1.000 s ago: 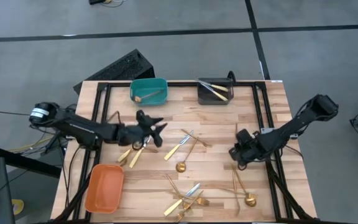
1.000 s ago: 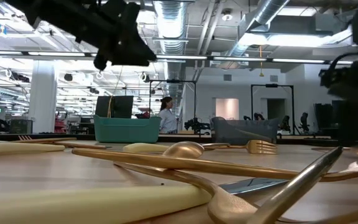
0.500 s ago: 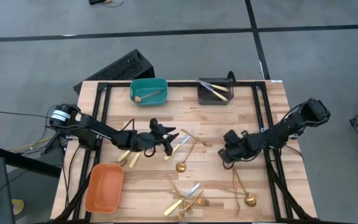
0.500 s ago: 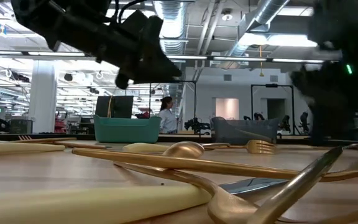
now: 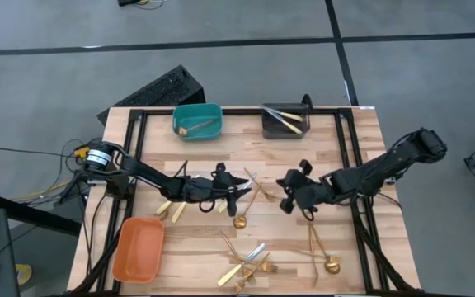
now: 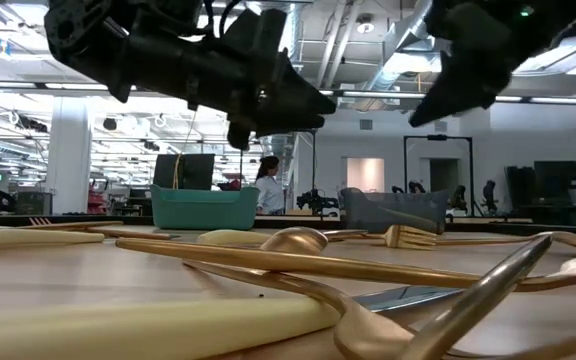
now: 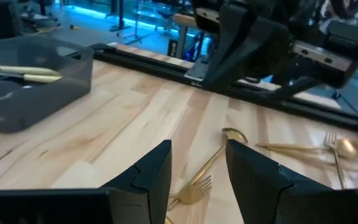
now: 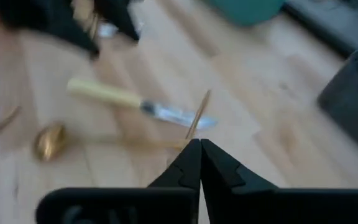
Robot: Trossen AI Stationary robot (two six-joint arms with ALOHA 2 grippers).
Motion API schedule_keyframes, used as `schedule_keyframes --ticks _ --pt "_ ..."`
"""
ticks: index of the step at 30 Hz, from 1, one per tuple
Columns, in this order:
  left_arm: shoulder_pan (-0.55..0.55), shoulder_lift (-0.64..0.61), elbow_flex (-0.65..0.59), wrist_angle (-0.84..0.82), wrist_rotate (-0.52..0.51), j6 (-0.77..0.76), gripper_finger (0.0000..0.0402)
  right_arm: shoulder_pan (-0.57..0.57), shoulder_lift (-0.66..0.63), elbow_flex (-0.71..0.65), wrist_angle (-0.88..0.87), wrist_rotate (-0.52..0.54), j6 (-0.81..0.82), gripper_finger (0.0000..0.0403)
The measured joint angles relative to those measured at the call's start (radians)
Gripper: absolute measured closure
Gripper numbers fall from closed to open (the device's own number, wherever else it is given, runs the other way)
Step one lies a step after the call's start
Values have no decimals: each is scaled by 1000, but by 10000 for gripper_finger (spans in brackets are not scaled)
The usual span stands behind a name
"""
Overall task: Sort silverware by color (type)
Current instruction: Put the gold spoon into the green bin
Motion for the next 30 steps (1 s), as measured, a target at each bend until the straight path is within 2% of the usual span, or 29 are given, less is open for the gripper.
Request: schedule_keyframes --ticks 7,10,13,21,25,28,30 --pt "-19 -6 0 -2 5 105 264 22 44 -1 -220 -210 30 258" --pt "-27 -8 0 -12 1 124 264 21 96 0 -235 -289 27 234" --pt "-30 -8 0 -13 -11 121 264 21 160 0 -235 -351 -5 228" --pt "-53 -82 0 -165 -72 123 264 7 310 5 -311 -421 9 262" --pt "-58 -112 -1 -177 -134 102 264 3 333 5 -295 -424 25 317" --pt "-51 -105 -1 -147 -134 53 264 -6 311 3 -291 -412 49 370" --pt "-49 -93 -1 -151 -133 34 264 -10 281 -3 -293 -358 88 372"
